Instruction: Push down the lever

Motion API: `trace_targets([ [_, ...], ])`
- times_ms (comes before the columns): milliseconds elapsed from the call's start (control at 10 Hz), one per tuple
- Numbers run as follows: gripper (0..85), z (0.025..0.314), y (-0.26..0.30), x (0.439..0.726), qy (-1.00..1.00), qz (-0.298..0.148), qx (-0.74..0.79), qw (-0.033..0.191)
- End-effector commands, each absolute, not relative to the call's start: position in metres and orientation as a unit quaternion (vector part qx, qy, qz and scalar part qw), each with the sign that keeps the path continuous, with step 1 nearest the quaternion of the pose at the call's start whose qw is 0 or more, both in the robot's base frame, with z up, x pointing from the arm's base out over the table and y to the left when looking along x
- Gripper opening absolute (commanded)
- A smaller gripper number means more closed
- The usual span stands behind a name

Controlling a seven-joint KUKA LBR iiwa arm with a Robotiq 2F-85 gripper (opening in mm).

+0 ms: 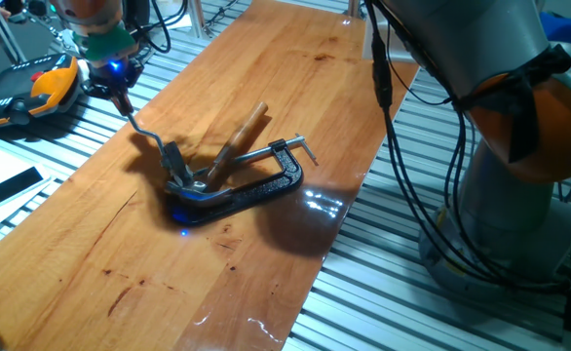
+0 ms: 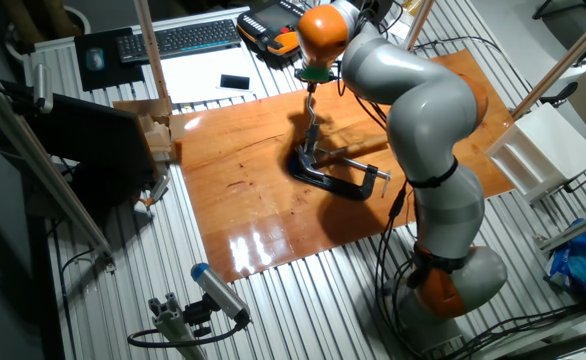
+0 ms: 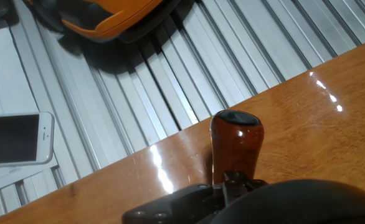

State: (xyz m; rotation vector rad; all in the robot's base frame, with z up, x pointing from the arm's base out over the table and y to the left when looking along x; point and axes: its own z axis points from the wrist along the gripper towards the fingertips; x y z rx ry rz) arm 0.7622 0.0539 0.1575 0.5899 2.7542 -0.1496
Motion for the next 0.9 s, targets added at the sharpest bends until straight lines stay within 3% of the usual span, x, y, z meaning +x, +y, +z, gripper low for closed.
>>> trace_targets([
  [0,0.0,0.1563,0.0538,0.7622,0.964,-0.052,0.207,0.159],
  [600,0.0,0.1539,0.0526,0.7622,0.966,-0.049,0.205,0.152],
  [800,0.0,0.1539,0.0526,0.7622,0.974,-0.047,0.184,0.12],
])
